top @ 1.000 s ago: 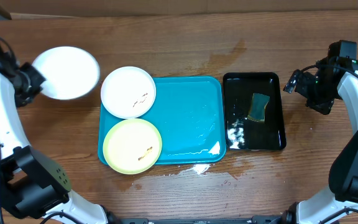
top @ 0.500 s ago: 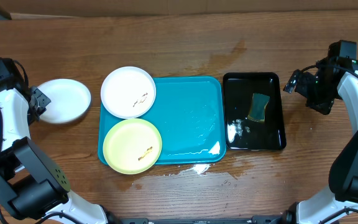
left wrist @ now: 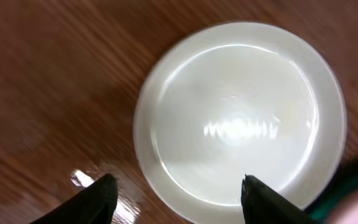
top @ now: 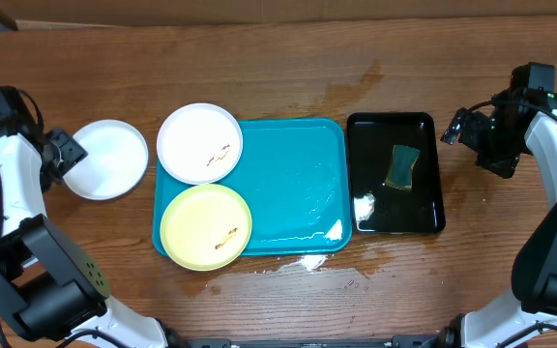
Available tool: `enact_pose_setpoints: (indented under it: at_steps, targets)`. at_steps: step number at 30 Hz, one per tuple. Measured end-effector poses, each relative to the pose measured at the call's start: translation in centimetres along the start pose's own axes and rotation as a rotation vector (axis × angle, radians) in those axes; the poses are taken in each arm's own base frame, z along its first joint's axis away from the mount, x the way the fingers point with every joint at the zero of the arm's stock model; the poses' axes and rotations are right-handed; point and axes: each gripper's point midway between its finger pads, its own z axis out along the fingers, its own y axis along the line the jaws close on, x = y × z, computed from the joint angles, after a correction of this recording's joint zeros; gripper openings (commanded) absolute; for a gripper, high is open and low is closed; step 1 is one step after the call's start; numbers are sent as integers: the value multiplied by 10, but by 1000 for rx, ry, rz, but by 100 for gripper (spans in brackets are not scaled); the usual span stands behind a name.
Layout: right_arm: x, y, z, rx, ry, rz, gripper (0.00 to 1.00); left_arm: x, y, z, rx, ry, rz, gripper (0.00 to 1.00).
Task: Clean dirty plates on tray and stack at the side
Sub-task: 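Release the plate and move the left gripper to the yellow plate rim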
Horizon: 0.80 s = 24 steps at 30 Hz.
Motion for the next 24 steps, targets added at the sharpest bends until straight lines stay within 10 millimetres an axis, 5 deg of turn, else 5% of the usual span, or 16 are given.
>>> enact_pose_setpoints:
  at_steps: [10, 18, 24]
  targets:
    - [0, 0, 0, 0, 0, 0, 100, 90, -53, -32, 79, 333, 154, 61]
    - [0, 0, 0, 0, 0, 0, 100, 177, -73, -6, 13, 498, 352, 59]
    - [0, 0, 0, 0, 0, 0, 100, 198, -77, 7, 0, 507, 411, 55]
